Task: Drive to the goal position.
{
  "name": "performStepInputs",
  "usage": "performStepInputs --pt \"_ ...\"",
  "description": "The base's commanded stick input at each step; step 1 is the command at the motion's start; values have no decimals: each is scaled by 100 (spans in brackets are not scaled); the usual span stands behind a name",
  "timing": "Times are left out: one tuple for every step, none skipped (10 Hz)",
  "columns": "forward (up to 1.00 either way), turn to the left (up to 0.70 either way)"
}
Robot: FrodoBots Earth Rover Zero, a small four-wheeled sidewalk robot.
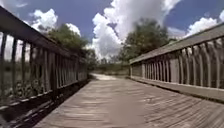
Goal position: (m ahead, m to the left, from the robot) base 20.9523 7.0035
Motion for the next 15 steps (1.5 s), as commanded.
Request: performStepInputs --pt "50 0" --pt "50 0" --pt "50 0" --pt "50 0" --pt "50 0" --pt "50 0" --pt "50 0" --pt "50 0" --pt "50 0" --pt "50 0" --pt "50 0" --pt "50 0" --pt "50 0" --pt "50 0" --pt "50 0"
